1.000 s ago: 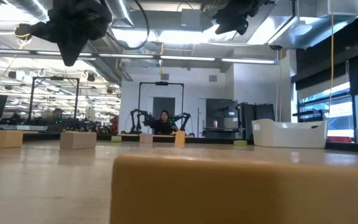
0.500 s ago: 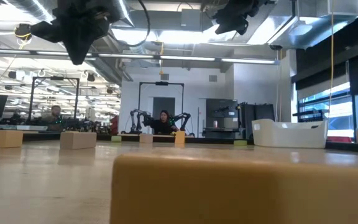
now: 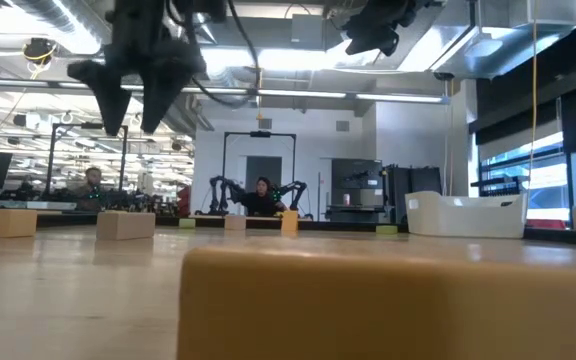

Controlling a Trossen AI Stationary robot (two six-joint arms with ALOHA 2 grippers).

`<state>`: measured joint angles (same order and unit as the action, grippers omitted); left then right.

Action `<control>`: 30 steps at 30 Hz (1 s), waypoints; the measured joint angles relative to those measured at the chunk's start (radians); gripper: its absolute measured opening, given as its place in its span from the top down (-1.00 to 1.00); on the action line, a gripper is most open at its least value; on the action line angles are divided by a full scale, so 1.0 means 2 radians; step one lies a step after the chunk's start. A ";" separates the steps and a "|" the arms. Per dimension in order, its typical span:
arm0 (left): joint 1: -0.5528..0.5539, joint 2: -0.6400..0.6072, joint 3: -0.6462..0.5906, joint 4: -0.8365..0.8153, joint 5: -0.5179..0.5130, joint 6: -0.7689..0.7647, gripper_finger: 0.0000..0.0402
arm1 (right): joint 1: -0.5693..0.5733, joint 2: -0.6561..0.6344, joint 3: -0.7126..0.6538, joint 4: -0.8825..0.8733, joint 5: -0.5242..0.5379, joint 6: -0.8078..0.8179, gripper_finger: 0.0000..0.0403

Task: Sort & place blocks by color
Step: Put the bottom brown block into the white bin

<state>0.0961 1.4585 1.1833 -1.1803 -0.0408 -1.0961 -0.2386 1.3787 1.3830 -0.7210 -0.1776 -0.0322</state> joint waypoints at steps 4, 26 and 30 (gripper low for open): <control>0.000 0.036 -0.001 0.012 -0.001 0.027 -0.68 | 0.000 0.000 0.000 0.002 0.000 0.001 0.09; 0.016 0.110 -0.061 0.125 0.003 0.039 -0.73 | 0.000 0.000 0.000 0.008 0.000 0.000 0.09; 0.019 0.109 -0.092 0.161 0.003 0.029 -0.73 | 0.000 0.000 0.000 0.007 0.000 0.000 0.09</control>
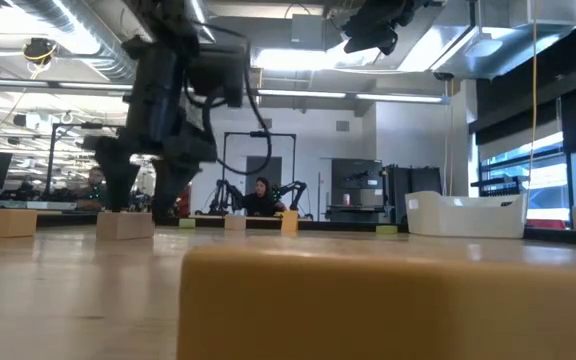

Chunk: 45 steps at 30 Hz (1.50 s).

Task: Sort & place blocks by color
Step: Put the bottom brown block into the white bin

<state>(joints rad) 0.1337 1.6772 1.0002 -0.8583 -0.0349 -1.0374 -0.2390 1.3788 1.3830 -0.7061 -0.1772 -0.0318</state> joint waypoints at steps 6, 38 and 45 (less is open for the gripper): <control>0.007 -0.001 -0.050 0.069 0.028 -0.013 -0.73 | 0.000 0.000 0.000 0.000 0.000 0.000 0.09; -0.013 -0.001 -0.057 0.082 0.002 -0.019 -0.17 | 0.000 0.000 0.000 0.000 0.000 0.000 0.09; -0.013 -0.005 -0.057 0.085 0.003 0.058 0.40 | 0.000 0.000 0.000 0.000 0.000 0.000 0.09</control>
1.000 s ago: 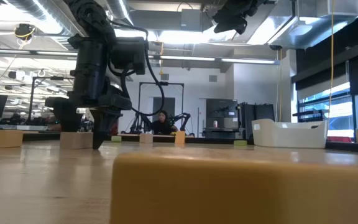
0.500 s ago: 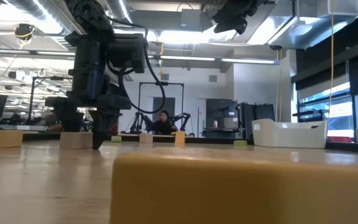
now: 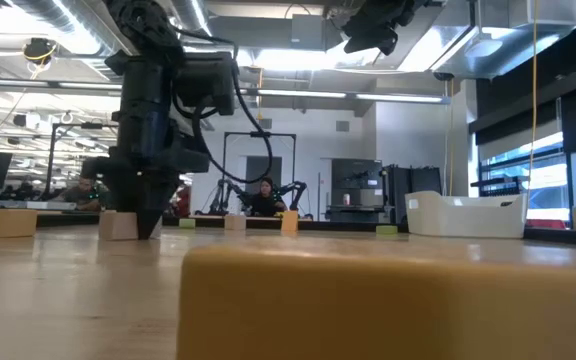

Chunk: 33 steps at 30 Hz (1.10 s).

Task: Sort & place blocks by color
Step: Put the bottom brown block into the white bin

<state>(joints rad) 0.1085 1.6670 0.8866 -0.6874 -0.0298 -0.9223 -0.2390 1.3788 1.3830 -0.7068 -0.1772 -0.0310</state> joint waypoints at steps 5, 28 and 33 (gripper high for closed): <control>0.000 -0.016 -0.003 0.018 -0.004 0.057 0.43 | 0.000 0.000 0.000 0.000 0.000 0.000 0.09; 0.090 -0.189 0.000 0.235 0.230 0.279 0.43 | 0.000 0.000 0.001 0.005 0.000 0.000 0.09; 0.116 -0.197 0.000 0.306 0.284 0.266 0.43 | 0.000 0.000 0.001 0.020 0.000 0.000 0.09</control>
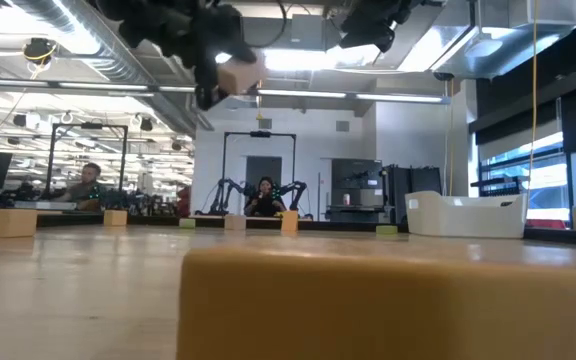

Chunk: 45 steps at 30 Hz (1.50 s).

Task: Sort & place blocks by color
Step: Put the bottom brown block into the white bin

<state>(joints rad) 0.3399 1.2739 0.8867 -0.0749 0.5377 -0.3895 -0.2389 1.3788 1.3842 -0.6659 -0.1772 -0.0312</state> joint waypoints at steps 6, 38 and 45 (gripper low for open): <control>0.014 0.000 0.000 0.066 0.062 -0.001 0.43 | 0.000 0.001 0.000 0.013 0.000 -0.001 0.09; 0.033 0.041 0.090 -0.054 0.140 0.048 0.43 | 0.050 0.094 0.000 0.197 -0.026 -0.320 0.09; 0.021 0.075 0.121 -0.066 0.161 0.053 0.43 | 0.056 0.094 0.000 0.194 -0.048 -0.327 0.09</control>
<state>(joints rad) 0.3822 1.4231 1.1293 -0.2065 0.8600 -0.2829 -0.1261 1.5672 1.3842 -0.2775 -0.2735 -0.6862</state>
